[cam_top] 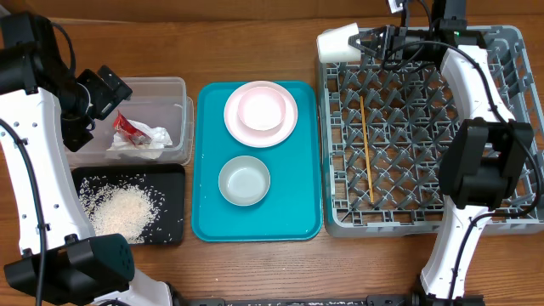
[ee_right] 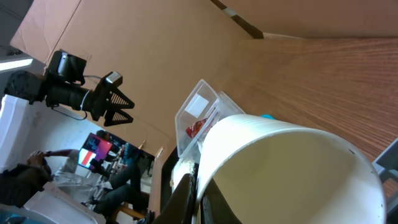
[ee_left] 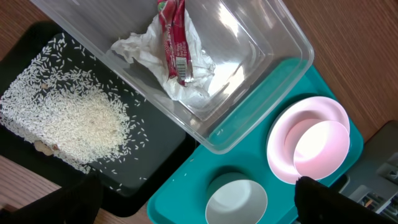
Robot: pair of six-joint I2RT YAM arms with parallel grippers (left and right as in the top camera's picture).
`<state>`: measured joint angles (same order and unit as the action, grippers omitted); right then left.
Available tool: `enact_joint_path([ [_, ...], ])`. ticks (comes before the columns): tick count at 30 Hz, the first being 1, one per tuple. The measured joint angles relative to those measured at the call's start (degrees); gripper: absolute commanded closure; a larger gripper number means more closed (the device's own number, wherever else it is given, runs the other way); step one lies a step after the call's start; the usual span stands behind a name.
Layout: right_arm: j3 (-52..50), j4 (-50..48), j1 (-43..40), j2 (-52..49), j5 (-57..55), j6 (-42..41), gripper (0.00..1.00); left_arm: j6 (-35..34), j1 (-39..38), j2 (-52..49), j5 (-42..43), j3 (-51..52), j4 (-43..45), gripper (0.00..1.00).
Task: Sort waste into correct bins and load items into the dishwasher
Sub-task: 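Lift the white cup and carry it to the rack's top-left corner, then lower the white cup upright into the rack and release it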
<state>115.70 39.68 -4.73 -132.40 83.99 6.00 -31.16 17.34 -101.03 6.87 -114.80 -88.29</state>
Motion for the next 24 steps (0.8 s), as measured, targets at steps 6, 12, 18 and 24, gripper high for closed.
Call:
enact_joint_path([
  [6,0.0,0.31,0.39,-0.31,-0.48,-0.02,0.96,0.0,0.0,0.0,0.02,0.0,0.15,0.0],
  [12,0.0,0.44,2.38,-0.31,-3.72,0.0,0.96,0.0,0.0,0.0,0.02,0.0,0.17,0.0],
  [18,0.0,1.73,4.76,-0.31,-8.87,0.02,0.96,0.0,0.0,0.0,0.02,0.0,0.17,0.0],
  [24,0.0,1.9,4.74,-0.37,-10.97,0.0,0.96,0.0,0.0,0.0,0.02,0.0,0.17,0.01],
])
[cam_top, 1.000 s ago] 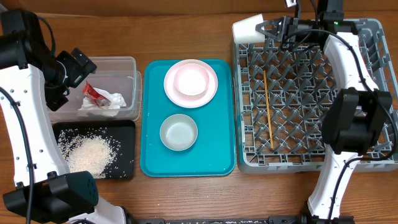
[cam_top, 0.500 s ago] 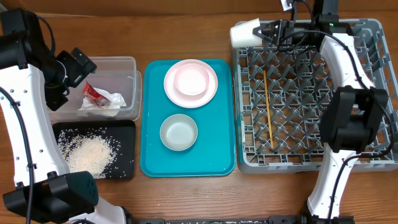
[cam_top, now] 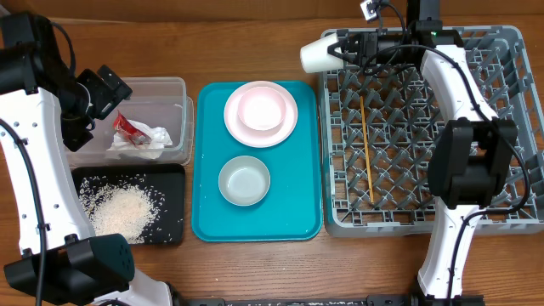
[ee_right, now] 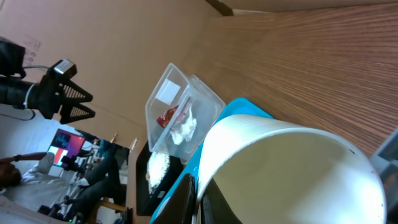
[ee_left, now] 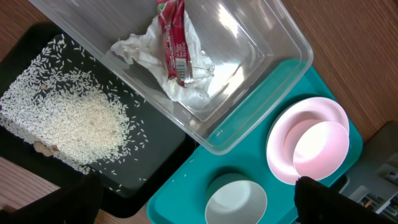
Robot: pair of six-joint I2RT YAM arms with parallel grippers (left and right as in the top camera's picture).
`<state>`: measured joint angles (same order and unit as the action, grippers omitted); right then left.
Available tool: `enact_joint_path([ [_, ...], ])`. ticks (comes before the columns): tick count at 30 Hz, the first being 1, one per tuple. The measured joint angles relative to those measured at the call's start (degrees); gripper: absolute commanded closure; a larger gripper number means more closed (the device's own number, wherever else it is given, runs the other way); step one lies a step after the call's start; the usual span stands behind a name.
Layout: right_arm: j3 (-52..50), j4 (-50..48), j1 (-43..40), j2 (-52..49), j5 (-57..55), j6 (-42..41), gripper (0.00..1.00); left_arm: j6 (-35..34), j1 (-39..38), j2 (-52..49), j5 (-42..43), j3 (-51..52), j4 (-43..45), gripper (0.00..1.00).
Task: Sort waste into correct bins and load items into the dishwasher
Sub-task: 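Lower the white cup upright into the rack and release it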
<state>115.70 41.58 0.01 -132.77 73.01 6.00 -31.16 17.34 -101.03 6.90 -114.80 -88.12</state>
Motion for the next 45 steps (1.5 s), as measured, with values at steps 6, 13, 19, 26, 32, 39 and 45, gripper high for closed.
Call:
enact_joint_path([
  [6,0.0,0.09,-0.02,-1.38,-0.31,0.0,0.96,0.0,0.0,0.0,0.0,0.0,0.0,0.0],
  [13,-0.04,1.62,-0.04,-2.62,-0.61,0.02,0.96,0.0,0.0,0.0,0.0,0.0,0.0,0.0],
  [19,-0.02,5.01,-0.04,-2.62,-1.86,0.07,0.96,0.0,0.0,0.0,0.0,0.0,0.0,0.0],
  [26,0.0,6.03,-0.24,-2.62,-2.1,0.07,0.95,0.0,0.0,0.0,0.0,0.0,0.0,0.0],
  [32,0.02,8.55,-1.11,-2.62,-2.56,2.14,0.9,0.0,0.0,0.0,0.0,0.0,0.0,0.0],
  [39,-0.07,10.99,-2.36,-2.73,-7.41,6.82,0.91,0.0,0.0,0.0,0.0,0.0,0.0,0.0],
  [45,-0.07,10.88,-2.32,-2.73,-7.87,8.85,0.96,0.0,0.0,0.0,0.0,0.0,0.0,0.0],
])
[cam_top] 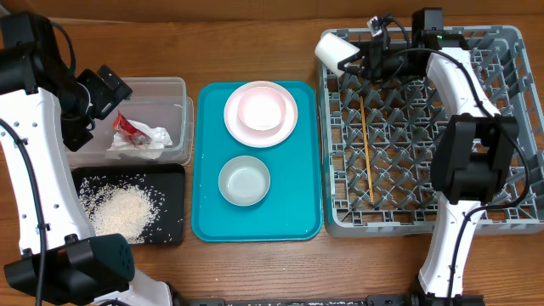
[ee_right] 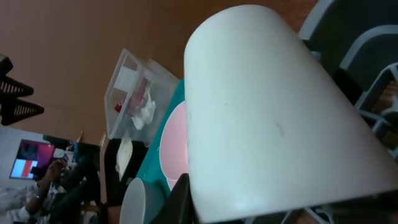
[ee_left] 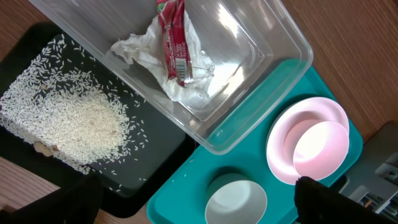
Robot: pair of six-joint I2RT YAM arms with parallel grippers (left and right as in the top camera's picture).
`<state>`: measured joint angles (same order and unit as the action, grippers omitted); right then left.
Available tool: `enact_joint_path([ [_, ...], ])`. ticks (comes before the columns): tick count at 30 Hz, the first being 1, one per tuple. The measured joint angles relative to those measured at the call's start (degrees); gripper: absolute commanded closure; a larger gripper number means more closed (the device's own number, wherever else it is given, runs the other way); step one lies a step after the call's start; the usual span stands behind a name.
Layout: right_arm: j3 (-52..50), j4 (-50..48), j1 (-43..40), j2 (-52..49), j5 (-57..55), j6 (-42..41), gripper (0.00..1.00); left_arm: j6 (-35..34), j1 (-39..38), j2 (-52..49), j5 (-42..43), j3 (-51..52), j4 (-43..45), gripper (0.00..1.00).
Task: Sort waste into correct bins and load items into the dishwasher
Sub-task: 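Lower the white cup upright into the rack and release it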
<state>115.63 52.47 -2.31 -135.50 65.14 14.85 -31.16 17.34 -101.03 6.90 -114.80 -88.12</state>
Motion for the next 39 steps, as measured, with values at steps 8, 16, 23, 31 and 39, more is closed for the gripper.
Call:
enact_joint_path([
  [8,0.0,3.56,0.0,0.0,-0.02,3.08,0.96,0.0,0.0,0.0,-0.02,0.0,0.0,0.0],
  [16,0.0,4.52,0.11,0.0,-1.14,3.89,0.92,0.0,0.0,0.0,0.0,0.0,0.0,0.0],
  [23,0.0,5.09,-0.33,0.0,-3.3,3.43,0.77,0.0,0.0,0.0,0.0,0.0,0.0,0.0],
  [31,-0.09,8.48,-1.55,0.0,-4.9,3.19,0.67,0.0,0.0,0.0,-0.02,0.0,0.0,0.0],
  [39,-0.09,10.86,-3.78,0.0,-5.44,3.17,0.65,0.0,0.0,0.0,-0.02,0.0,0.0,0.0],
])
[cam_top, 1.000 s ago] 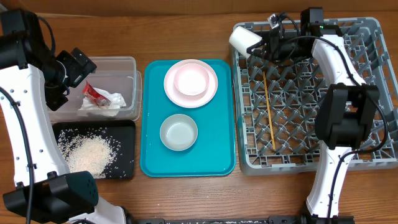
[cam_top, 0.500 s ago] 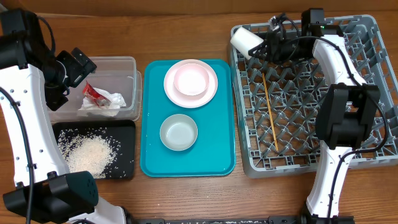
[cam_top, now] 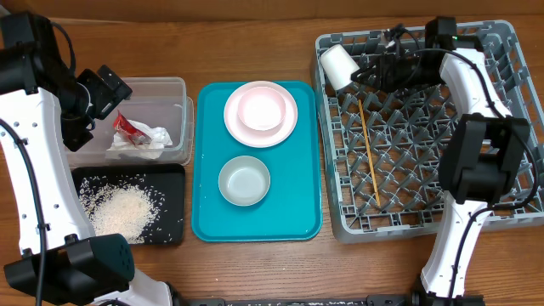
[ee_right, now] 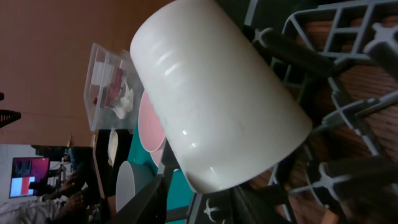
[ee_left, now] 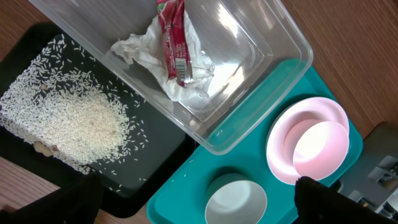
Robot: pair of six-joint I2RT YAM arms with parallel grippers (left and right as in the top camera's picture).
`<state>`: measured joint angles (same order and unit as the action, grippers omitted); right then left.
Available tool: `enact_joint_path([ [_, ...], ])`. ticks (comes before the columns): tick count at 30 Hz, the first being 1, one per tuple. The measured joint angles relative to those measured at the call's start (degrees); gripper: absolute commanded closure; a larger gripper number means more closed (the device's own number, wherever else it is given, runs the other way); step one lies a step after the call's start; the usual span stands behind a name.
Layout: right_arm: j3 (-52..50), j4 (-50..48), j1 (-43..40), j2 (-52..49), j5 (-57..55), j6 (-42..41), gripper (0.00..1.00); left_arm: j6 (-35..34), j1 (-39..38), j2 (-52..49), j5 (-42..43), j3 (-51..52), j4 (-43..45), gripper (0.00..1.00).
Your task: Sort waste into correct bins and load items into the dishwasher
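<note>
A white cup lies tilted on the pegs in the far left corner of the grey dishwasher rack. My right gripper is at the cup's near end, open, with its fingers spread to either side of the rim. A wooden chopstick lies in the rack. On the teal tray stand a pink bowl on a pink plate and a grey-green bowl. My left gripper hangs open high over the bins.
A clear bin holds a red wrapper and crumpled tissue. In front of it a black tray holds loose rice. The rack's upright pegs surround the cup.
The right gripper, then shut on the cup at the rack's far left edge, now stands open with the cup resting on the pegs. The rack sits slightly nearer the front. The left arm is unchanged.
The right gripper held the cup by its rim, on its side, above the rack's far left corner, then further left beyond the rack's edge. It then had the cup turned down at the rack's corner. Now the cup rests on the pegs, released.
</note>
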<state>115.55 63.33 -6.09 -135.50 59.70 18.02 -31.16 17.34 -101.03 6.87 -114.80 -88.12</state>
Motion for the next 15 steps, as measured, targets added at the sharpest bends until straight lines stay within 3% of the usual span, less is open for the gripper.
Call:
enact_joint_path([
  [7,0.94,3.37,-0.68,0.0,-4.68,-1.36,0.65,0.0,0.0,0.0,0.02,0.0,0.0,0.0],
  [15,12.41,11.08,-0.66,0.0,-14.03,-3.78,0.7,0.0,0.0,0.0,0.02,0.0,0.0,0.0],
])
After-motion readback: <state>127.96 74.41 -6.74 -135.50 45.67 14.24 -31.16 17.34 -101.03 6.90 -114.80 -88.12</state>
